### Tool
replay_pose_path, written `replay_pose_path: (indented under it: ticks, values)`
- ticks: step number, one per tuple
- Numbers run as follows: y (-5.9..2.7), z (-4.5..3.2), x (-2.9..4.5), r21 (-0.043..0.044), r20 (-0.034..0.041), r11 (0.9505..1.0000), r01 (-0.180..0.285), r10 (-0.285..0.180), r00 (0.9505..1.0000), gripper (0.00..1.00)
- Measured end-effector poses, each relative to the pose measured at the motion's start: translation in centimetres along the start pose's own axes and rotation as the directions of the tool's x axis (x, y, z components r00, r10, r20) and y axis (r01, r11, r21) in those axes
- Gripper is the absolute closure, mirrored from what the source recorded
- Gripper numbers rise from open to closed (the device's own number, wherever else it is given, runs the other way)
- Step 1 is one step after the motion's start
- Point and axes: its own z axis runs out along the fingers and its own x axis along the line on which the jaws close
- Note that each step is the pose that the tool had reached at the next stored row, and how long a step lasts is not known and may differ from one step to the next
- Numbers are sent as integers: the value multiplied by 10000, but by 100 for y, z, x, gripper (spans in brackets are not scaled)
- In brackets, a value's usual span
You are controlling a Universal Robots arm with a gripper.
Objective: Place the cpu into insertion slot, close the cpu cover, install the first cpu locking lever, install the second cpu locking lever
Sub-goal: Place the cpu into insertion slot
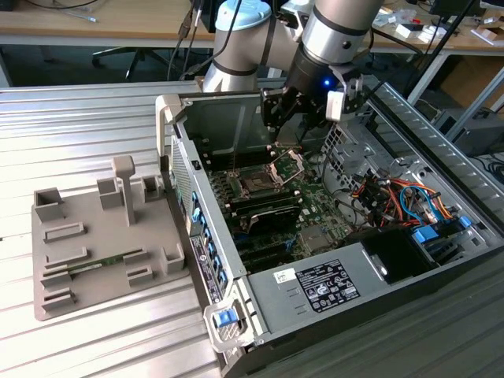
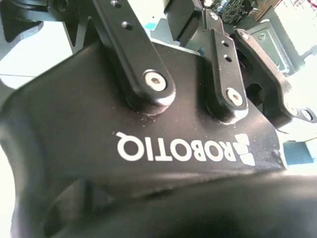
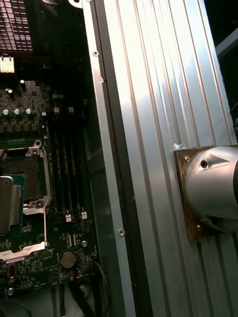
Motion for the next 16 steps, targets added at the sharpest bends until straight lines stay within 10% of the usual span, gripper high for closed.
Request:
replay_pose_path:
  ticks: [16]
  values:
    - [-1,12,0,28,71,9972,-746,746,9972,45]
